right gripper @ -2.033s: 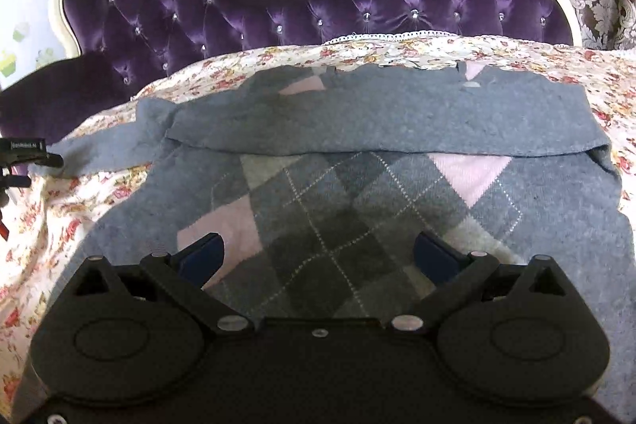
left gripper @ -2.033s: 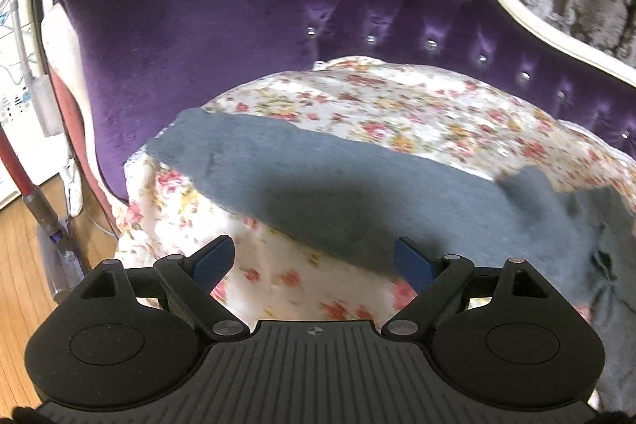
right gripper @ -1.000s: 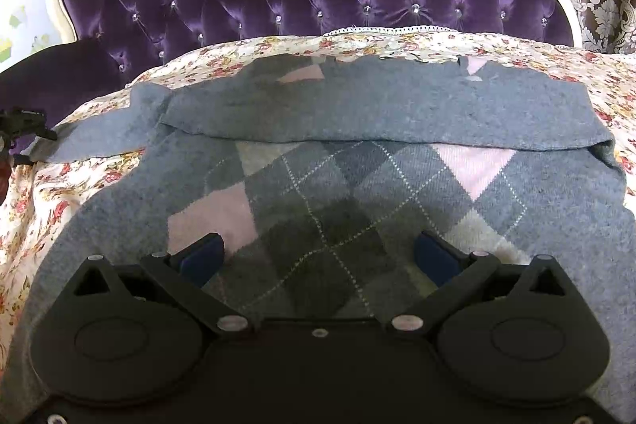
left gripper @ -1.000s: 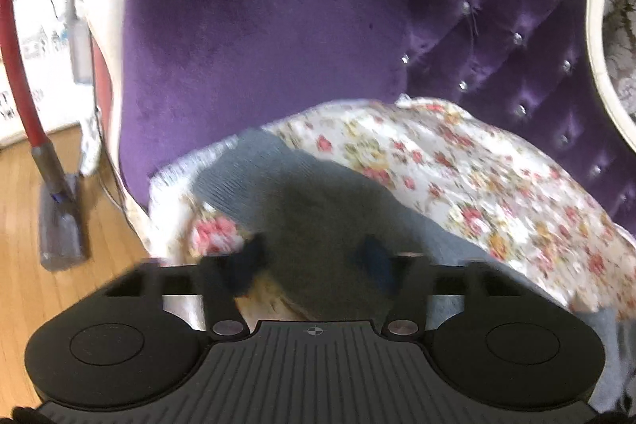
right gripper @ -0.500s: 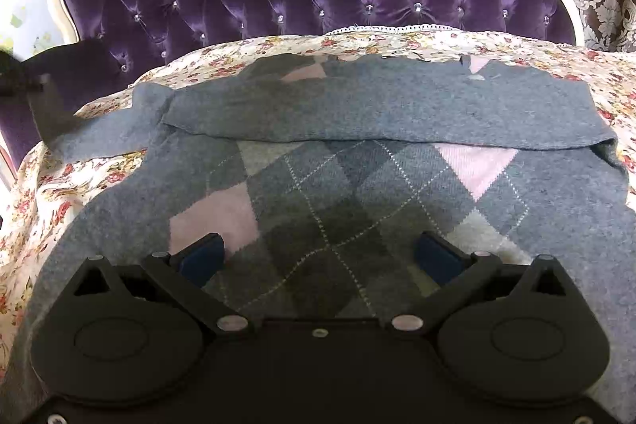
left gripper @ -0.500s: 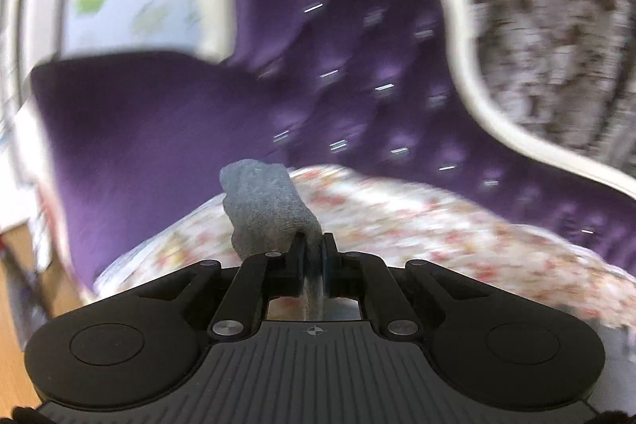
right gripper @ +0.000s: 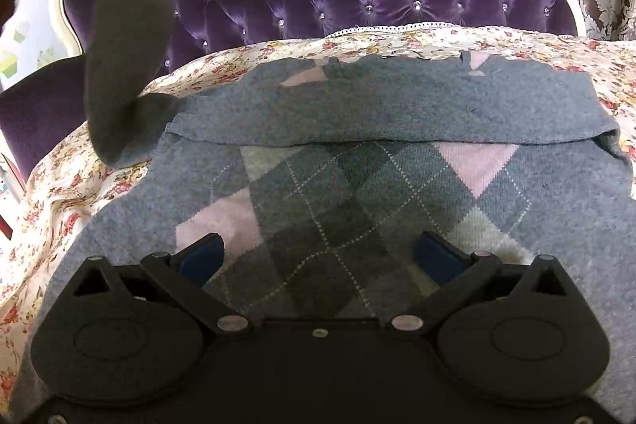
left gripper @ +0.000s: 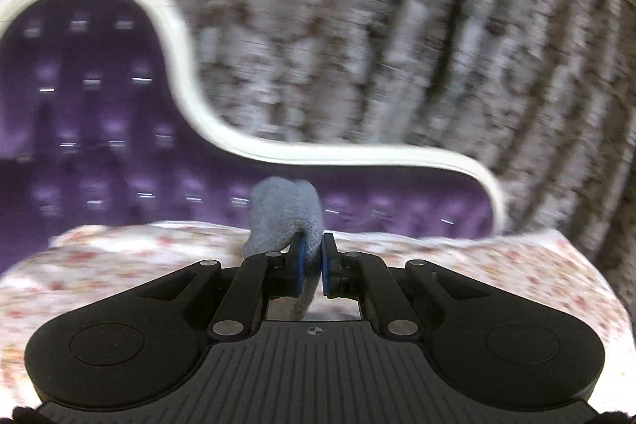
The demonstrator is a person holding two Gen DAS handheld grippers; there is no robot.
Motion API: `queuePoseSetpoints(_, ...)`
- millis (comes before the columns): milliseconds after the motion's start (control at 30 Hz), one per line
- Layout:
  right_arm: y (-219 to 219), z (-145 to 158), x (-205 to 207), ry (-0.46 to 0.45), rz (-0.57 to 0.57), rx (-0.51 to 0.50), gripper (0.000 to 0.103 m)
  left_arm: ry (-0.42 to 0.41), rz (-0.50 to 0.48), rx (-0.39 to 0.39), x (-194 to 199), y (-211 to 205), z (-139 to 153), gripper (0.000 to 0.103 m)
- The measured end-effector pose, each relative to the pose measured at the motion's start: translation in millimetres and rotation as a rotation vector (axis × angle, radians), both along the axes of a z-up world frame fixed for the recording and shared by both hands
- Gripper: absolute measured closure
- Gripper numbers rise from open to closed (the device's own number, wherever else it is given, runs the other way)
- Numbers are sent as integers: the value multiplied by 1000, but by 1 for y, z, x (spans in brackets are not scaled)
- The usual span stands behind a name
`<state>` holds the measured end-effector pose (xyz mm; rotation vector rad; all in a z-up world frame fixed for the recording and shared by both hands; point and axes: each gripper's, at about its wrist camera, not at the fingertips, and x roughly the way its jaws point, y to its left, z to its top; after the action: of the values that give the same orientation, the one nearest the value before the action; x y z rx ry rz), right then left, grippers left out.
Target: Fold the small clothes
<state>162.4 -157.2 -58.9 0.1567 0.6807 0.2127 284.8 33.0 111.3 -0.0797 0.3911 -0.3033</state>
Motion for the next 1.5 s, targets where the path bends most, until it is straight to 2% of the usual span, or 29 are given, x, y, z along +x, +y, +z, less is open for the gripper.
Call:
queuePoseSetpoints(133, 0, 0, 0, 0, -1, 9, 0, 44, -96, -18, 4, -55, -23, 96)
queuePoseSetpoints(333, 0, 0, 1, -1, -2, 20, 0, 128, -164, 7, 14, -112, -68, 94)
queuePoseSetpoints(400, 0, 0, 2, 0, -2, 23, 0, 152, -175, 36, 15, -123, -80, 90)
queuePoseSetpoints(467, 0, 0, 2, 0, -3, 26, 0, 151, -189, 64, 12, -130, -86, 75)
queuePoseSetpoints(533, -1, 1, 2, -1, -3, 28, 0, 136, -196, 90, 6, -131, -88, 73)
queuePoseSetpoints(667, -1, 1, 1, 0, -3, 32, 0, 78, -193, 128, -12, -119, -84, 60)
queuePoseSetpoints(767, -3, 1, 1, 0, -3, 46, 0, 16, -120, 165, -28, -97, -83, 57)
queuePoseSetpoints(867, -6, 0, 2, 0, -4, 66, 0, 2, -34, 218, -41, -73, -91, 57)
queuePoseSetpoints(1000, -6, 1, 3, 0, -3, 60, 0, 51, 62, 256, -56, -41, -113, 57)
queuePoseSetpoints(1167, -6, 2, 1, 0, -4, 66, 0, 150, 158, 260, -78, -13, -143, 57)
queuePoseSetpoints(1400, -4, 2, 2, 4, -2, 50, 0, 259, 210, 231, -86, -1, -172, 57)
queuePoseSetpoints(1500, -4, 4, 3, 11, 3, 49, 0, 259, 219, 234, -86, 0, -174, 55)
